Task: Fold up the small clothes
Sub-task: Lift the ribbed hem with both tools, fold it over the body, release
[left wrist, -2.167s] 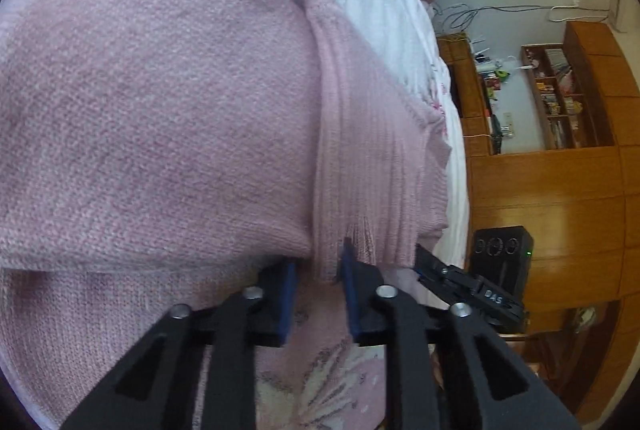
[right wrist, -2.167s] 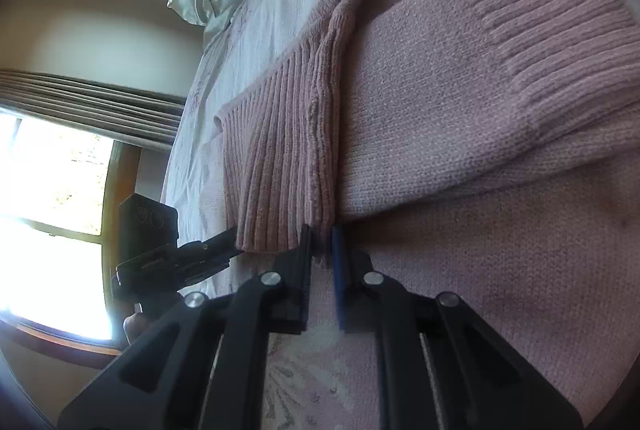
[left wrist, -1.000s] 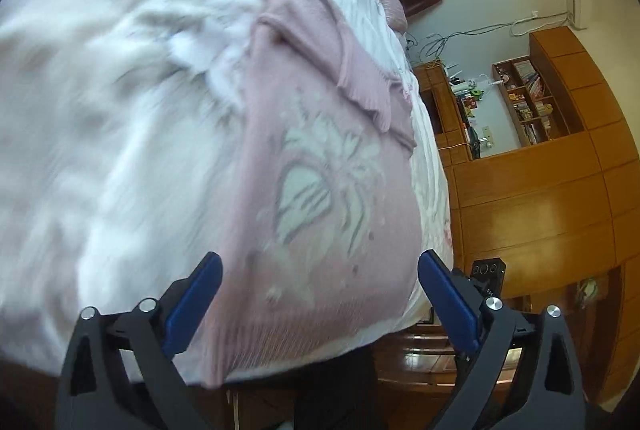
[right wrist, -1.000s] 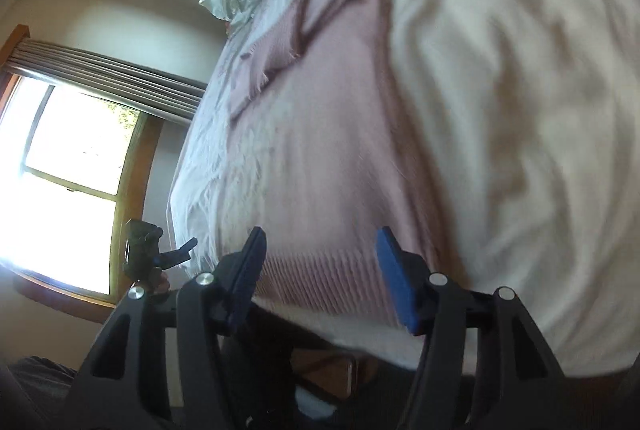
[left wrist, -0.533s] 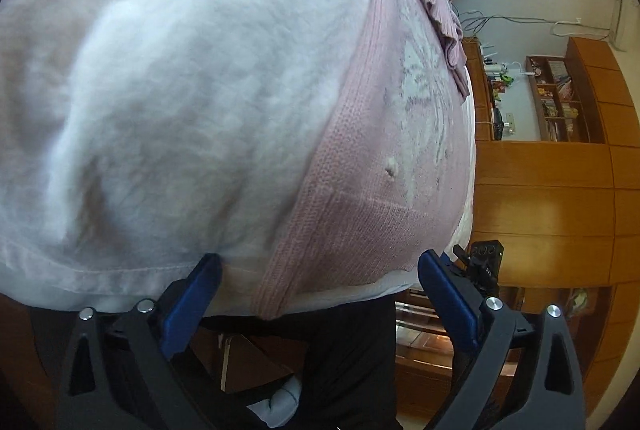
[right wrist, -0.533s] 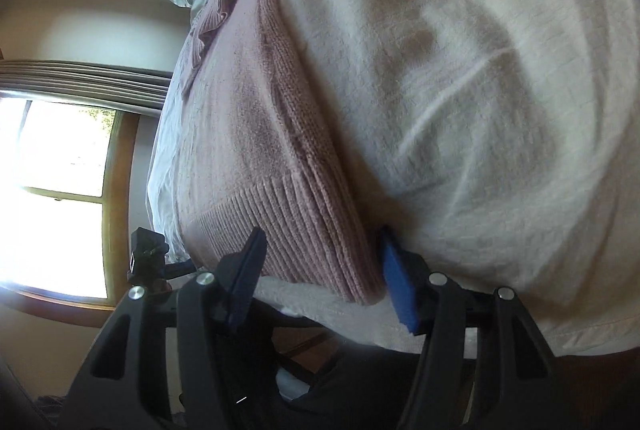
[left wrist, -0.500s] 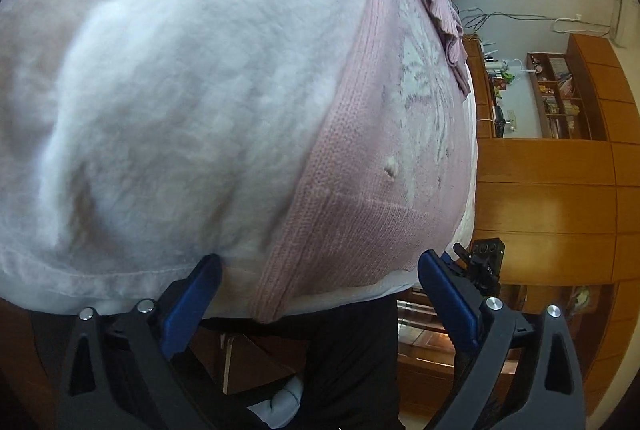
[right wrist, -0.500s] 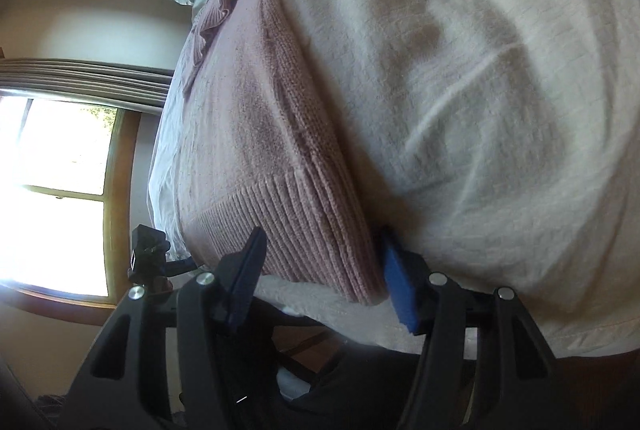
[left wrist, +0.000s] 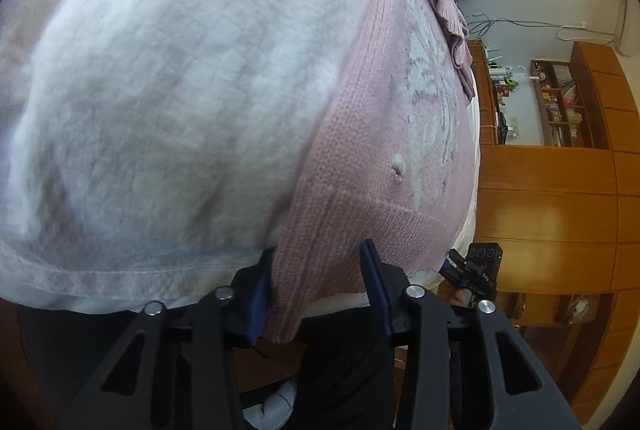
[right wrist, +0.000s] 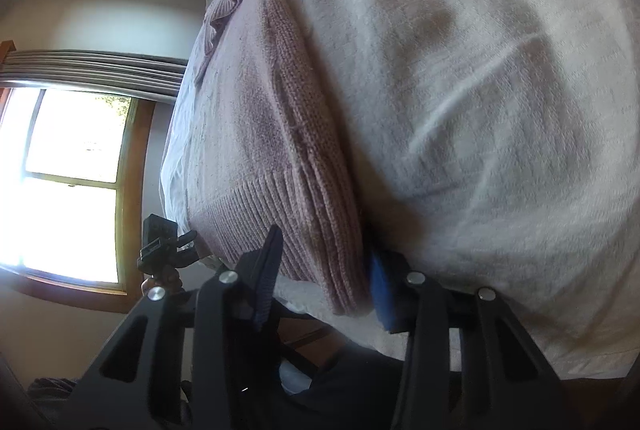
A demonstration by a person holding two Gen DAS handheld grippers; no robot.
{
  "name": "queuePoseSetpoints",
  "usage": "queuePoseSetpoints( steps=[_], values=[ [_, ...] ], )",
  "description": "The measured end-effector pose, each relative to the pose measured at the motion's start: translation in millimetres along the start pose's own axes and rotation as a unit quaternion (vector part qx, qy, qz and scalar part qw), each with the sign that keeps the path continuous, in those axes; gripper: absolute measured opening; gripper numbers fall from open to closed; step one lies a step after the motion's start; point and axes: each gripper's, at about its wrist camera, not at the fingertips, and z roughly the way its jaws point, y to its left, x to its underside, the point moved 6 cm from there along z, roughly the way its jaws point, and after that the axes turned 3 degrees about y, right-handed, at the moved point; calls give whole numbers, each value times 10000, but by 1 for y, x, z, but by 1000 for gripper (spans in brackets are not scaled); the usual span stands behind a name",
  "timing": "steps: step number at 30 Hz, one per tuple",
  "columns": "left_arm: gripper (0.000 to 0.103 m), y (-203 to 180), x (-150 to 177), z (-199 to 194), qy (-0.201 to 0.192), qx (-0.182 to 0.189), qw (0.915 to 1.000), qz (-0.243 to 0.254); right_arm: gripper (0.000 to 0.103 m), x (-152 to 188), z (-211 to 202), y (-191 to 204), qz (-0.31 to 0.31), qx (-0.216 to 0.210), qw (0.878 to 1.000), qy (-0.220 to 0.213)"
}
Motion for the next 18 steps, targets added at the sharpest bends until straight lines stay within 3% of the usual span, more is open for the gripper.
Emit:
queuePoseSetpoints(
  steps=[4,6,8,13,18],
  values=[
    [35,-9,3,-4,-101,293,9995,-27,30,2,2,2,-42,-103,9999,16],
    [27,-12,4,-3,-104,255,9996,24,17,3,4,4,-69,-61,10000,4],
    [13,-13,3,-1,-68,91,9999,36,11,5,4,8,-80,-48,9999,-40],
    [8,-15,4,-4,-145,189,9997,-62,8,8,-9,22,-76,-163,9994,-301],
    [7,-22,17,-20,-399,786,9961,-51,7,16,-33,36,-40,-332,9971,-682]
  ],
)
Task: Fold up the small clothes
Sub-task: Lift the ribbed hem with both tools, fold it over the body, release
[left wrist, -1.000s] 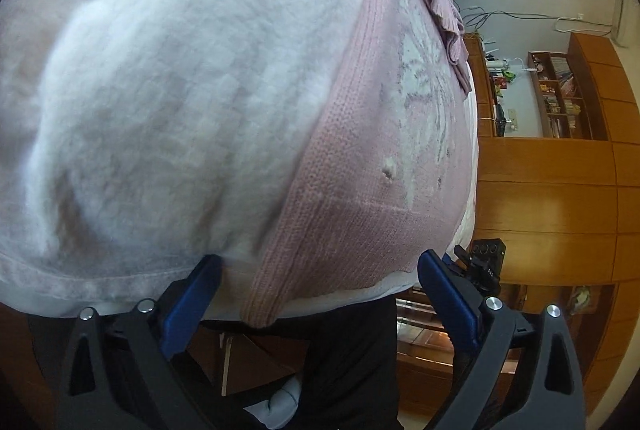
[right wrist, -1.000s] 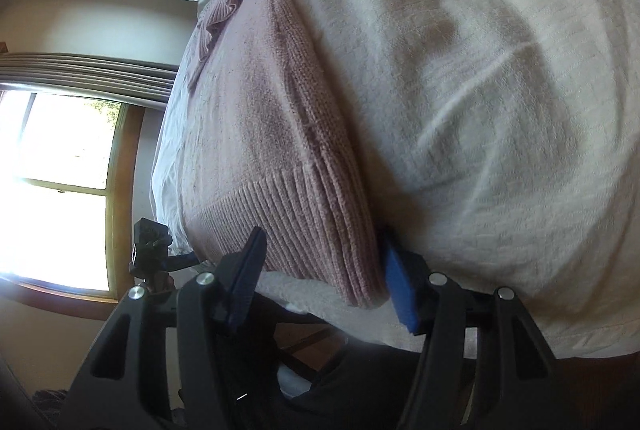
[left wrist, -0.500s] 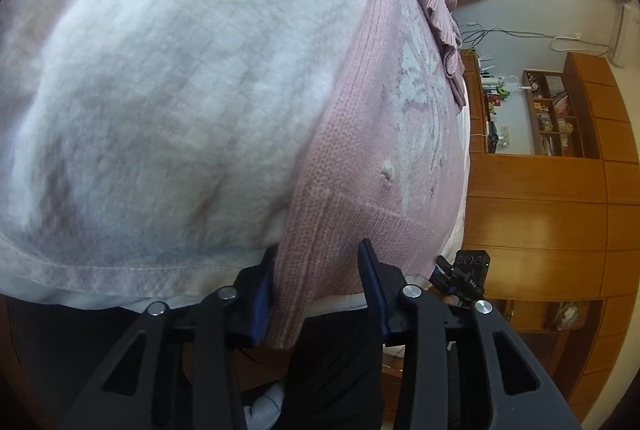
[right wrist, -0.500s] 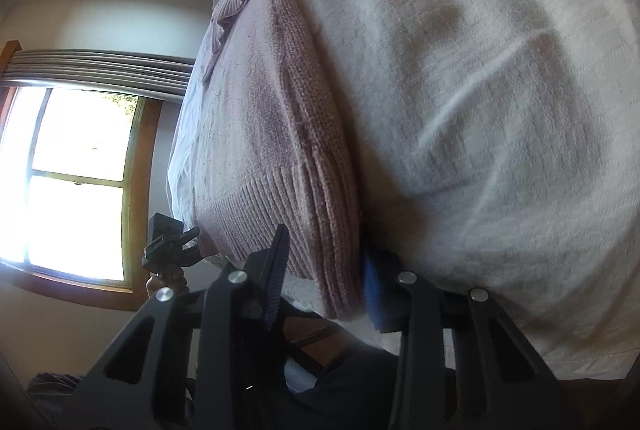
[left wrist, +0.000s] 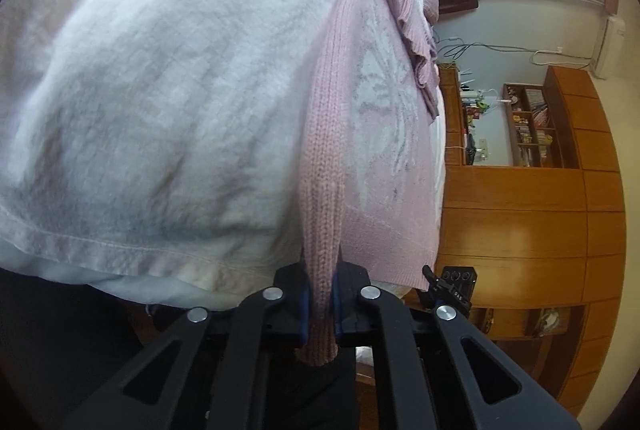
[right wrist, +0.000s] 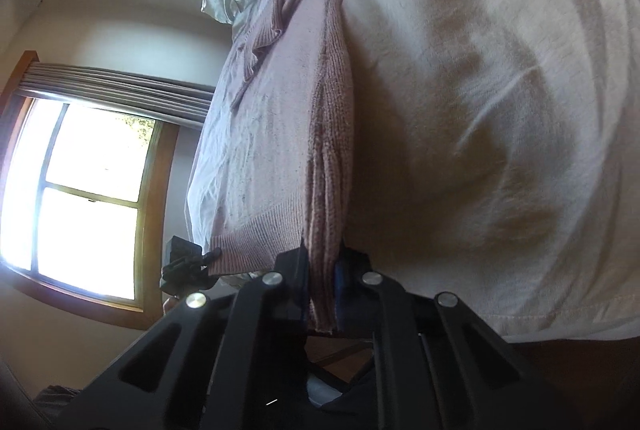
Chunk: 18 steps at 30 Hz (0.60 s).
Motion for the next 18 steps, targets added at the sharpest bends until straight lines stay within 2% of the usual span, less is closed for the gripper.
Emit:
queuePoseSetpoints(
  steps=[7,18],
  values=[
    [7,-25,17,-22,-272,685,9970,220,6,14,-25,23,-50,-213,9992,-327],
    [7,-18,46,-46,-319,1131,9928,209,6,39,-37,52,-54,-508,9974,-515]
  ],
)
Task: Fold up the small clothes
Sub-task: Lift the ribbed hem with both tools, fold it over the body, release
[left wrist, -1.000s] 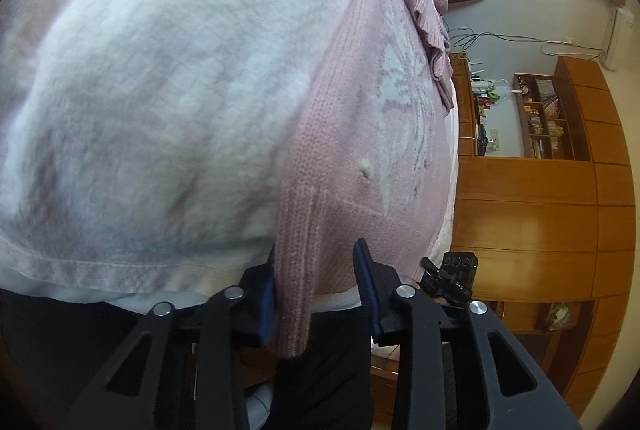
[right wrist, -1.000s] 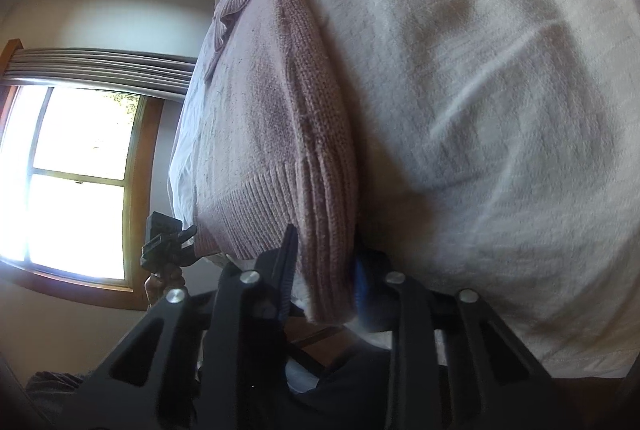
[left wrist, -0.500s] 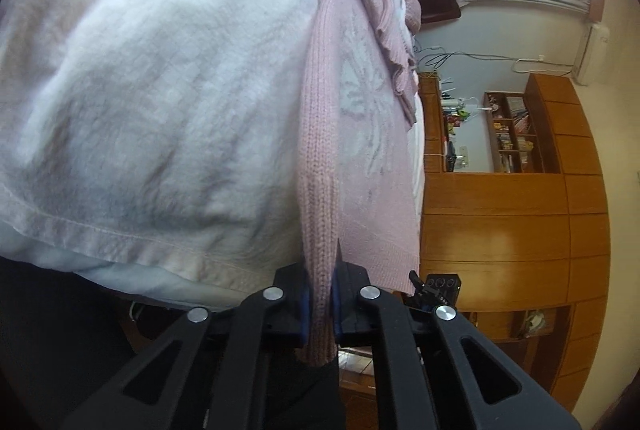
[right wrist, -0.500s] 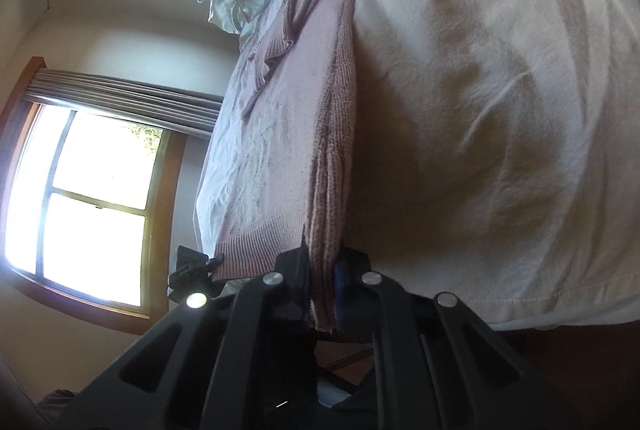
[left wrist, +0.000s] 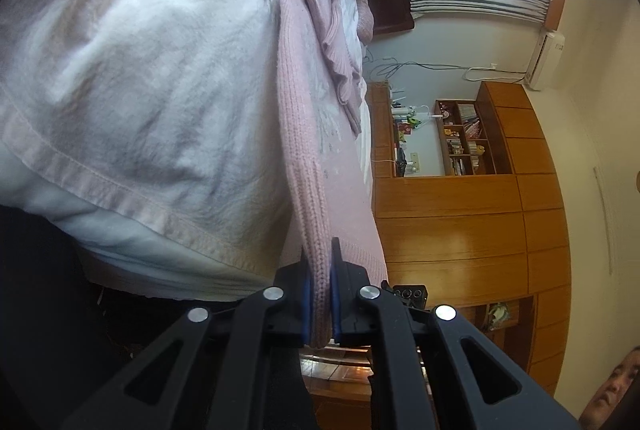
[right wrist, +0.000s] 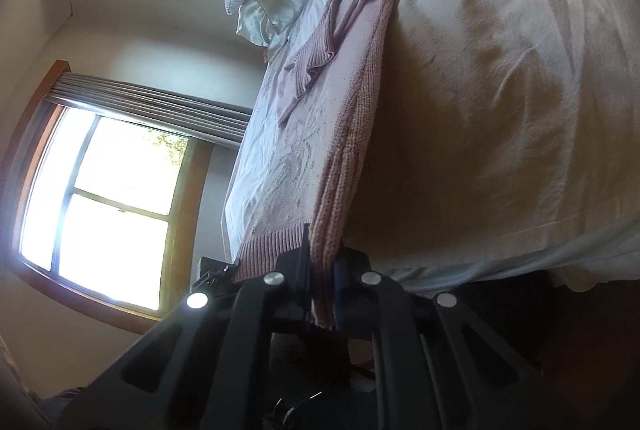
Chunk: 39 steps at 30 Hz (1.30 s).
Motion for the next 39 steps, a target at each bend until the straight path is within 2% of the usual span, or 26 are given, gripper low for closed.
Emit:
queuePoseSetpoints(
  steps=[6,10,15,19,24,30,33,35,39],
  values=[
    [7,-19,24,-18,-110,607,9978,-236,6,10,-27,19,77,-320,9991,-263],
    [7,-45,15,-23,-226,1102,9932,-309,6,-11,-31,43,-4,-534,9979,-378],
    [7,-87,-44,-16,-459,1598,9853,-385,7,-75,-25,78,-310,-621,9963,-498],
    [7,-105,-109,-1,-609,1703,9822,-512,7,-141,-9,86,-356,-479,9968,-540],
    [7,-90,-194,27,-832,1513,9799,-997,7,-215,25,66,-218,-1,9984,-516],
    [7,-39,-268,80,-844,931,9797,-1560,7,-285,91,18,112,628,9977,-229],
    [7,-18,-291,99,-856,653,9789,-1736,8,-306,120,-7,264,879,9958,-34],
    [8,-6,-300,105,-866,615,9764,-1880,16,-316,131,-25,484,984,9940,34],
    [15,-9,-307,105,-837,295,9839,-1548,27,-328,131,-31,468,873,9951,-10]
  ],
)
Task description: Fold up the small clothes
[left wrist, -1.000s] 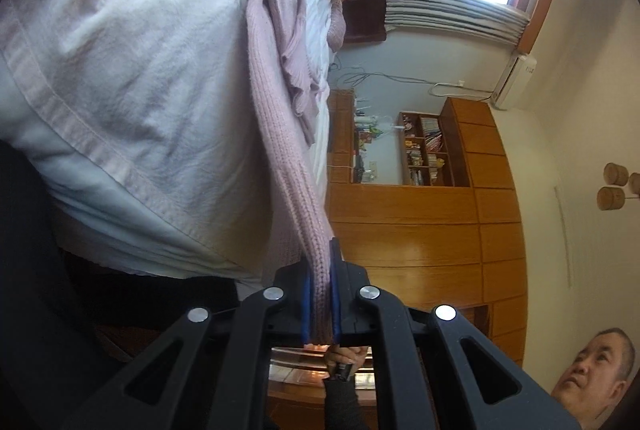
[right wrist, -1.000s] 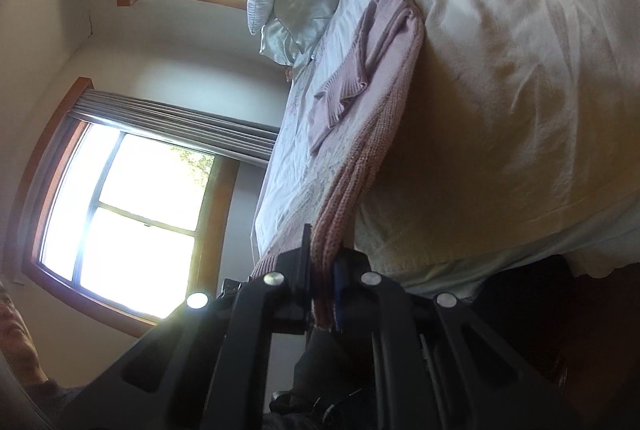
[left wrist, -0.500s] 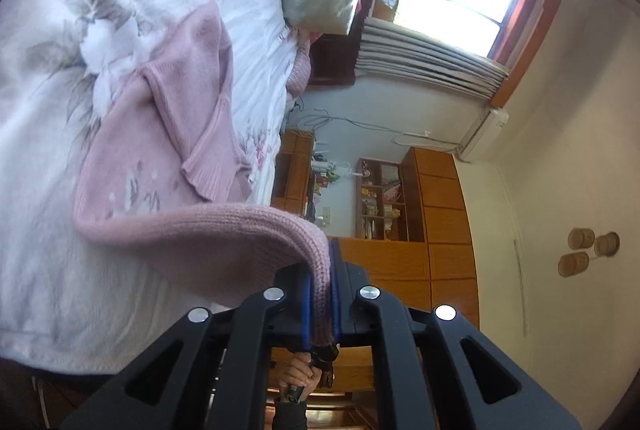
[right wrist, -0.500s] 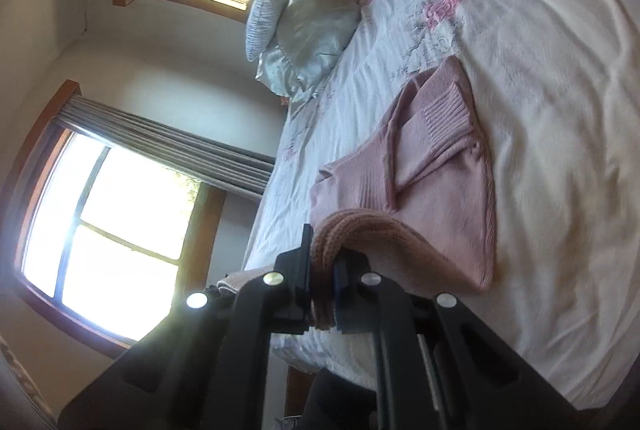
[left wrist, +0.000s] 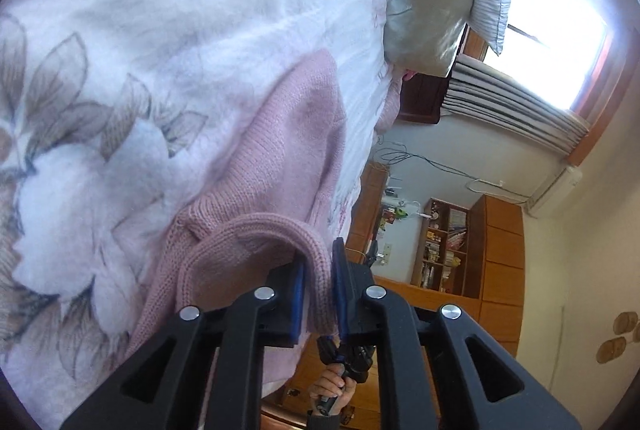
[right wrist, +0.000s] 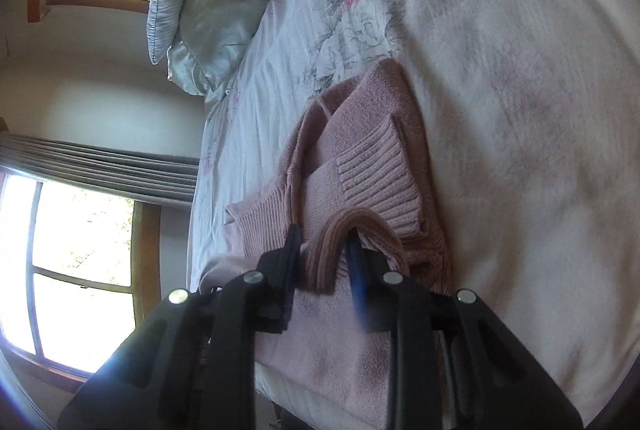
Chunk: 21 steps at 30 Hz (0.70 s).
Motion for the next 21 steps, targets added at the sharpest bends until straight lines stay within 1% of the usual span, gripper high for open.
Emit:
queuePoseSetpoints(
  steps=[1,3,4,5,6,8,9,10,12,14,15,18,21],
  values=[
    [18,-7,2,-3,0,-91,9997,217,32,-1,-5,3,-96,-42,9999,-59],
    [27,-22,4,-7,-10,-387,9966,723,32,0,-13,9,-346,-43,9993,-128],
    [35,-27,5,-8,6,-570,9935,983,34,1,-16,11,-460,-6,9989,-130],
    [41,-32,7,-7,54,-781,9887,1275,36,1,-19,14,-576,33,9982,-142],
    [43,-39,8,-4,128,-1015,9823,1572,36,2,-21,15,-703,97,9974,-128],
    [50,-45,7,3,209,-1468,9680,2023,36,-1,-18,17,-1044,447,9934,-130],
    [50,-48,5,8,241,-1704,9596,2227,36,-1,-14,17,-1199,590,9910,-84],
    [52,-51,2,13,259,-1870,9531,2366,36,-3,-7,16,-1293,696,9892,12],
    [55,-53,-5,21,303,-2101,9443,2514,36,-4,6,13,-1449,916,9851,151],
    [60,-50,-9,28,399,-2276,9400,2511,36,-5,19,10,-1573,1065,9815,257],
    [60,-49,-12,33,470,-2370,9371,2518,38,-6,24,9,-1588,1099,9807,295],
    [60,-46,-15,46,640,-2714,9223,2675,41,-10,34,5,-1570,1119,9807,327],
    [60,-44,-14,52,775,-2874,9137,2766,41,-14,41,3,-1555,1130,9805,402]
  ],
)
